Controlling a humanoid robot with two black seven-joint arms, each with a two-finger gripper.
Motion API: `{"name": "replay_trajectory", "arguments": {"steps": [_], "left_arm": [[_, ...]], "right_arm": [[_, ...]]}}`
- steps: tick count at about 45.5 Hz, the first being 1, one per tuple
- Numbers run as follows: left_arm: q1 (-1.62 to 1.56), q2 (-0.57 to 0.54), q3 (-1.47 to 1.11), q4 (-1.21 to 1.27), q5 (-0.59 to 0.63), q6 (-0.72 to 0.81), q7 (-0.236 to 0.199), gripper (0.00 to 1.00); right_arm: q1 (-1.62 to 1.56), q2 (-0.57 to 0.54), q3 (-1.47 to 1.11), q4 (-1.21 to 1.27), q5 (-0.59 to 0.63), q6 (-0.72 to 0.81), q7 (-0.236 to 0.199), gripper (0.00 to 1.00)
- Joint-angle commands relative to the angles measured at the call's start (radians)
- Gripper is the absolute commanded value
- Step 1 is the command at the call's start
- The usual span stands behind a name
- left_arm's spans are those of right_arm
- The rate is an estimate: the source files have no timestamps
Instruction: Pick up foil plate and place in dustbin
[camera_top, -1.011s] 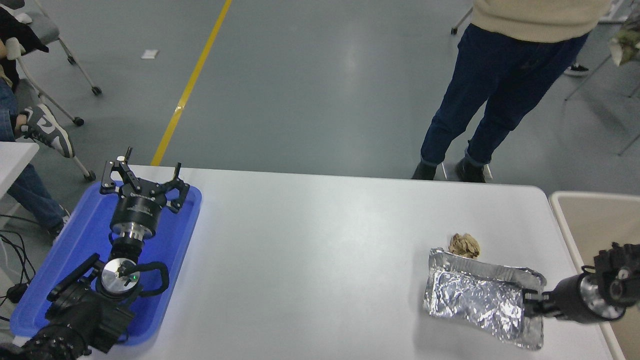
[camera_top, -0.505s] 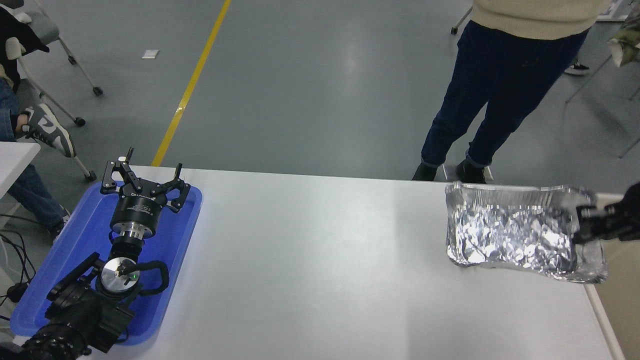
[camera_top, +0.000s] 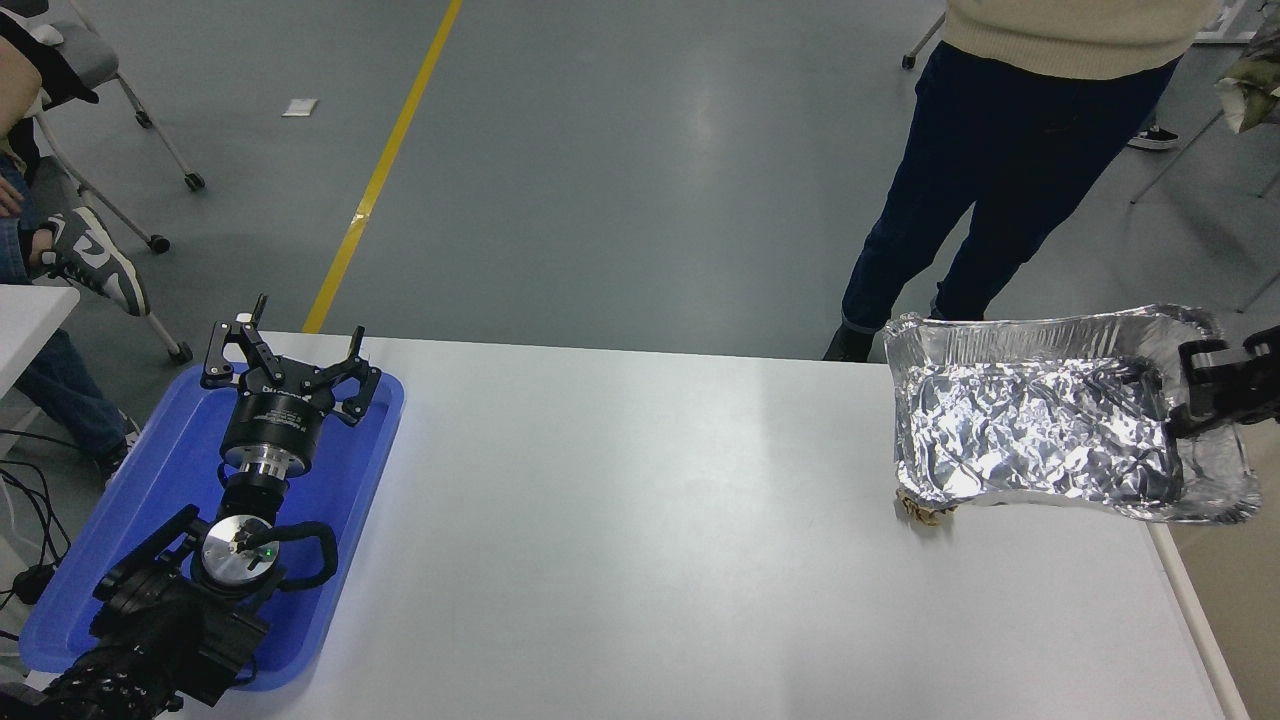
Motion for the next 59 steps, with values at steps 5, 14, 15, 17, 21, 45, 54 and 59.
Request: {"name": "replay_trajectory", "arguments": {"steps": [5,14,15,17,21,45,54,59], "left_arm": [[0.000,0.000,0.000,0.001,0.000,0.001,0.001,1.00],[0.000,0.001,0.000,0.001,0.000,0.001,0.000,1.00],[0.001,0.001,0.000,0.001,0.000,0.001,0.000,1.00],[0.000,0.001,0.000,0.001,0.000,0.001,0.000,1.00],[0.001,0.001,0.000,0.001,0.000,0.001,0.000,1.00],[0.001,0.001,0.000,0.001,0.000,0.001,0.000,1.00],[0.002,0.001,0.000,0.001,-0.002,0.001,-0.002,1.00],[0.002,0.001,0.000,0.001,0.000,0.001,0.000,1.00]], "right_arm": [[-0.017,-0.036,-0.006,-0.061,-0.060,0.063,0.002,0.00],[-0.147,-0.137,0.000,-0.265,-0.193,0.074,0.009,0.00],[-0.170,-0.154,0.005,-0.295,-0.211,0.076,0.016,0.00],[-0.225,-0.191,0.015,-0.370,-0.254,0.082,0.042,0.00],[-0.319,-0.223,0.029,-0.512,-0.325,0.089,0.107,0.00],[-1.191,-0.266,0.261,-1.322,-0.414,-0.116,0.338,0.00],[-1.506,-0.229,0.298,-1.535,-0.284,-0.187,0.392,0.00],[-1.566,-0.205,0.296,-1.563,-0.213,-0.202,0.389,0.00]]}}
